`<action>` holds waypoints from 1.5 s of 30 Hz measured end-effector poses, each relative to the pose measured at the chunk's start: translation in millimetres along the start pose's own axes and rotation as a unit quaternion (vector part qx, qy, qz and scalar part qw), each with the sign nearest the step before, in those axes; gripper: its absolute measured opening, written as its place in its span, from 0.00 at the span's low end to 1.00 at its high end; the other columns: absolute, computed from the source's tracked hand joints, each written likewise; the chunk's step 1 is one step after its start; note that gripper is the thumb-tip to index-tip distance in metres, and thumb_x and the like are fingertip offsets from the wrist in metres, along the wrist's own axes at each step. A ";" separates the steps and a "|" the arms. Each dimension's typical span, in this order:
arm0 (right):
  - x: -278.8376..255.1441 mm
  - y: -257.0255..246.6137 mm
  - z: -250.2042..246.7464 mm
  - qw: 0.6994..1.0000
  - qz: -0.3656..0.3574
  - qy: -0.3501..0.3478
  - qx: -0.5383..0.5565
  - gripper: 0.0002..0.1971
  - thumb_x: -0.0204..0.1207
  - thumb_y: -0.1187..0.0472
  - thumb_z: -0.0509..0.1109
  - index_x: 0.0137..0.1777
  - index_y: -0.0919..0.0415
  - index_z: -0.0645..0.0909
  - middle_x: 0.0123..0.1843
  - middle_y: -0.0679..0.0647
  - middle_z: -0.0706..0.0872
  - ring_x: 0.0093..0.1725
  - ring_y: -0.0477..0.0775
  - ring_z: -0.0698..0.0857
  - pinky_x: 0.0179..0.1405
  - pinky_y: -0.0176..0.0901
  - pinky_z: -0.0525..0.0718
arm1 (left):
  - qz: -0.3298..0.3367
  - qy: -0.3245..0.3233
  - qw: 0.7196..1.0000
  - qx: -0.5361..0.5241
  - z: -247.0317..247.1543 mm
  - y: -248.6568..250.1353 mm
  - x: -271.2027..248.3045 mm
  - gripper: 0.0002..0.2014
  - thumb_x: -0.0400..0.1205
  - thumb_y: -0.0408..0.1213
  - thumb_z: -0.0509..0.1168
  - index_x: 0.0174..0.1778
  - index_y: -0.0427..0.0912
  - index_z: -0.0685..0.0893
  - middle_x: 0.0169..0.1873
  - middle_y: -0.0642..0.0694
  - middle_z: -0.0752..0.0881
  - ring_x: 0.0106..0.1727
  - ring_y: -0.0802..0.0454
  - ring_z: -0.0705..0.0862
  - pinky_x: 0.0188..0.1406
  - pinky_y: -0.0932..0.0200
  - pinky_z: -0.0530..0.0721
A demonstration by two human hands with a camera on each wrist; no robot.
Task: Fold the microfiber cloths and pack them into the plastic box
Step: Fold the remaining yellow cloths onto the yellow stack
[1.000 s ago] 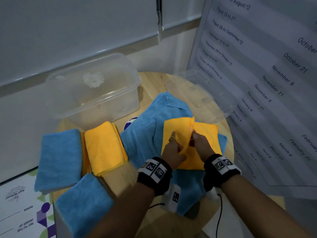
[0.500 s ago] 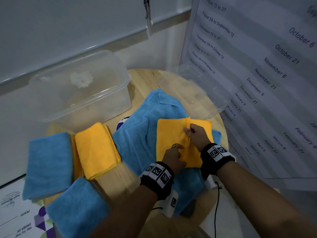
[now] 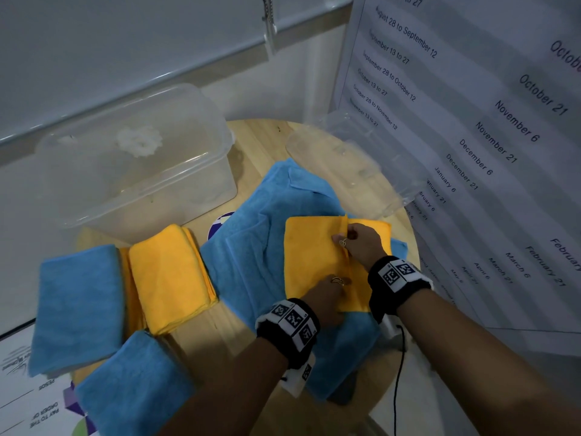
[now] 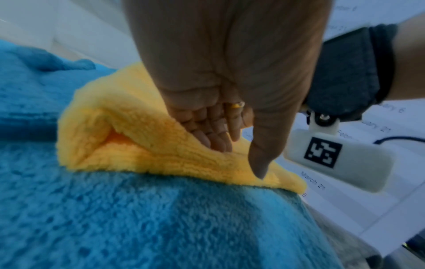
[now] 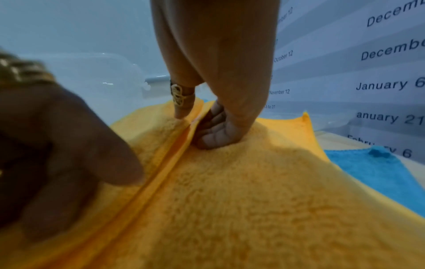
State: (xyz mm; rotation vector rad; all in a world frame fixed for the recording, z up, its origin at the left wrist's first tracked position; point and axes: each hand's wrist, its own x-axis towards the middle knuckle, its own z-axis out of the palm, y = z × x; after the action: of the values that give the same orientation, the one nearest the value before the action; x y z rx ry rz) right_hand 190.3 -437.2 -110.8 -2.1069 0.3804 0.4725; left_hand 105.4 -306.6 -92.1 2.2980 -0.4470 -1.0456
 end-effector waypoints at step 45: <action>-79.1 25.4 39.8 0.989 0.091 -0.041 -0.105 0.15 0.85 0.60 0.55 0.39 0.60 0.78 0.57 0.65 0.84 0.53 0.60 0.81 0.39 0.37 0.63 | -0.023 0.119 0.970 0.211 -137.6 -44.1 56.9 0.18 0.87 0.50 0.49 0.62 0.45 0.76 0.51 0.39 0.85 0.52 0.42 0.83 0.48 0.54 0.75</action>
State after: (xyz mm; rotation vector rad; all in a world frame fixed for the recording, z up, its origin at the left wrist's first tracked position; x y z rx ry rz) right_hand 102.2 -410.3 -112.3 -2.2574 0.4950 0.7314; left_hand 250.1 -251.7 -79.1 2.7806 -0.5638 -0.7313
